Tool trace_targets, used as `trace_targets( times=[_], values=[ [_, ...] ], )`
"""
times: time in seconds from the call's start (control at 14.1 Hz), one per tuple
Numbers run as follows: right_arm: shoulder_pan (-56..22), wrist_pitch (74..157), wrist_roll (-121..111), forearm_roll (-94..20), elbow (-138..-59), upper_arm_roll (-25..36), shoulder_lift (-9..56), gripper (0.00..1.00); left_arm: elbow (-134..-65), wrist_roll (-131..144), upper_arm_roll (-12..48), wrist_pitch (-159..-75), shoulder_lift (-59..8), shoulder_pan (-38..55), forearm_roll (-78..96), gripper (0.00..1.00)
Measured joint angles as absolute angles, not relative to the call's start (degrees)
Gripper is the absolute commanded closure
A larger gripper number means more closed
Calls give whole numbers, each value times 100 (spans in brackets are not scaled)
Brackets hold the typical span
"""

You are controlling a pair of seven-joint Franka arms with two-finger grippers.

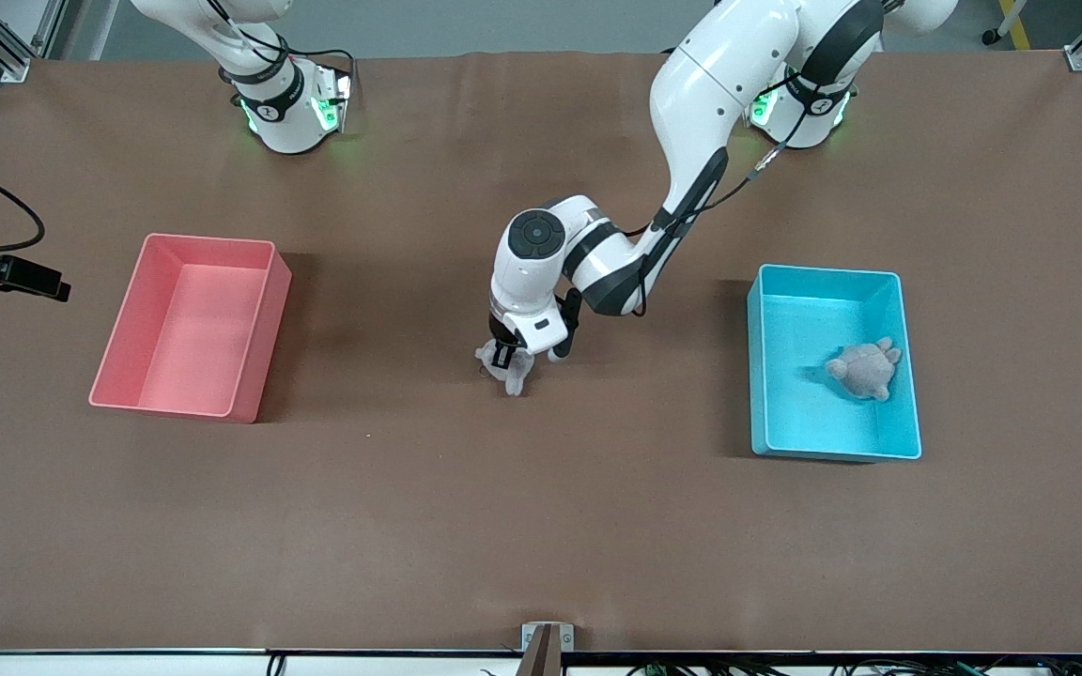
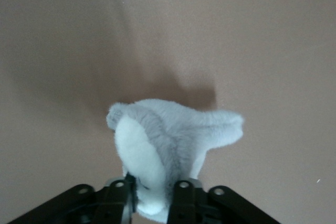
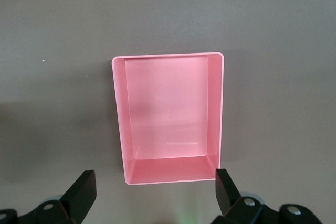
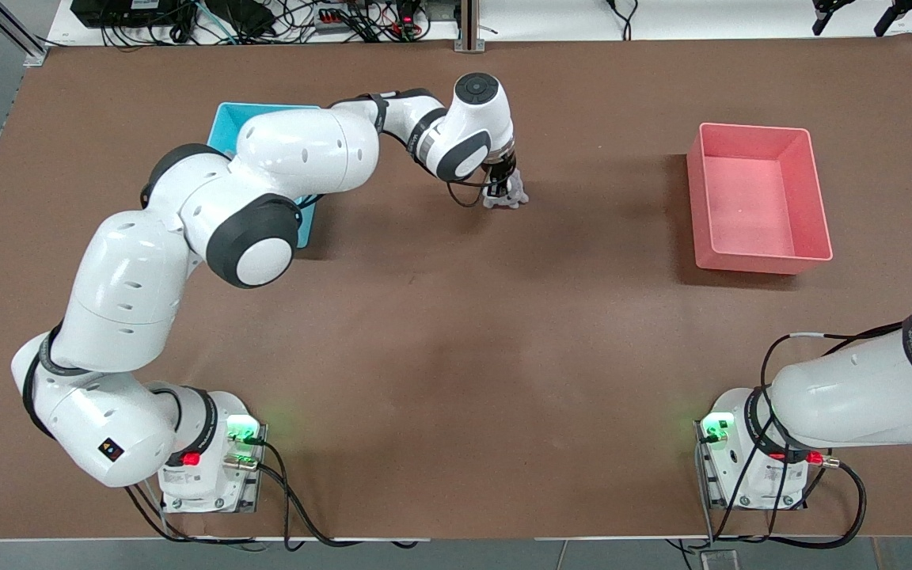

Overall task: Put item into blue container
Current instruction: 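Carry the plush to the blue tray with the left gripper and release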

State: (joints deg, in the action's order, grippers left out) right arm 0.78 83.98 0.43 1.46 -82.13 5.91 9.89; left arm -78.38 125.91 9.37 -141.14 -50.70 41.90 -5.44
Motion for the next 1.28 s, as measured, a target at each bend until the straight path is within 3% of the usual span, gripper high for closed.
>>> trace_targets(
  times=[0.43, 1.28],
  values=[
    [91, 8331, 45, 138, -8070, 562, 989, 0, -7704, 11875, 891, -13538, -4902, 4123, -545, 100],
    [86, 8030, 385, 21, -8064, 478, 990, 0, -7677, 9353, 887, -11102, -3362, 3541, -543, 100]
  ],
)
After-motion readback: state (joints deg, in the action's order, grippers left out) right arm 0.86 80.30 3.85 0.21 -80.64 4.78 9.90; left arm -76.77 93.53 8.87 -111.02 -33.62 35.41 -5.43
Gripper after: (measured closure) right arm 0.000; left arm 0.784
